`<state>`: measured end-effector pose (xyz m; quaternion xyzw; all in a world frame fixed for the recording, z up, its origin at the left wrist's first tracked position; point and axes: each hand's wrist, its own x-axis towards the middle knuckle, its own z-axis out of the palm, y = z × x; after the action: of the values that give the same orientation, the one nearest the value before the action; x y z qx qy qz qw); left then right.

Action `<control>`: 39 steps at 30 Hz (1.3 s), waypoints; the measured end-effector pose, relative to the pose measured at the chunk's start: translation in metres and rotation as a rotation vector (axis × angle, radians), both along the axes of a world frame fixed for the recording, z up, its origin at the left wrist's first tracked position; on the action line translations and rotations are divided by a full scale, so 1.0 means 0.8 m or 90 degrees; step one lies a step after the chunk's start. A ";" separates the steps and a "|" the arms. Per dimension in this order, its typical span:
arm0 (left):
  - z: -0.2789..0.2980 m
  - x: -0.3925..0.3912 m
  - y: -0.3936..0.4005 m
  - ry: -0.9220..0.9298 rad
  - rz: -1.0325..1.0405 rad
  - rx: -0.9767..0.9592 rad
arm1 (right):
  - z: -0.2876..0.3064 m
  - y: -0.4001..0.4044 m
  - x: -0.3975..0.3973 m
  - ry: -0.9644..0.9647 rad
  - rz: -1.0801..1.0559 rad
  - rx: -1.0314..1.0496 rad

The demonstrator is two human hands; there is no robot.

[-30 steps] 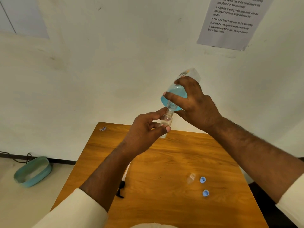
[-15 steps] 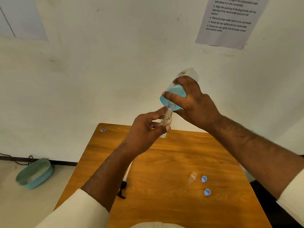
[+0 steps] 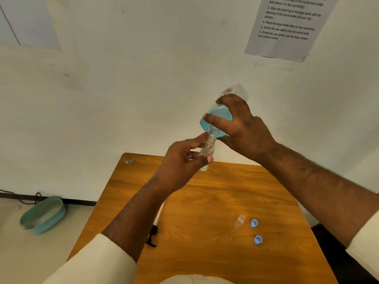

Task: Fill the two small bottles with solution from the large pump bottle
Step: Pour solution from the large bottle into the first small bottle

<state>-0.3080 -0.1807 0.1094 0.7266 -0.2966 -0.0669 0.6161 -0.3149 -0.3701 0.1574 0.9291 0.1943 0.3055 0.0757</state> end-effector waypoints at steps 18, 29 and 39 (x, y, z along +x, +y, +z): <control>-0.002 -0.003 -0.002 0.007 0.002 -0.008 | -0.001 -0.001 0.001 0.006 0.004 -0.001; 0.000 -0.005 -0.002 0.012 -0.004 -0.009 | 0.003 -0.001 -0.003 0.002 0.002 -0.003; 0.000 -0.005 -0.003 0.006 -0.002 -0.010 | 0.006 0.001 -0.006 0.000 -0.002 -0.005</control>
<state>-0.3118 -0.1834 0.1097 0.7213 -0.2950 -0.0691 0.6228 -0.3197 -0.3692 0.1622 0.9291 0.1943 0.3045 0.0800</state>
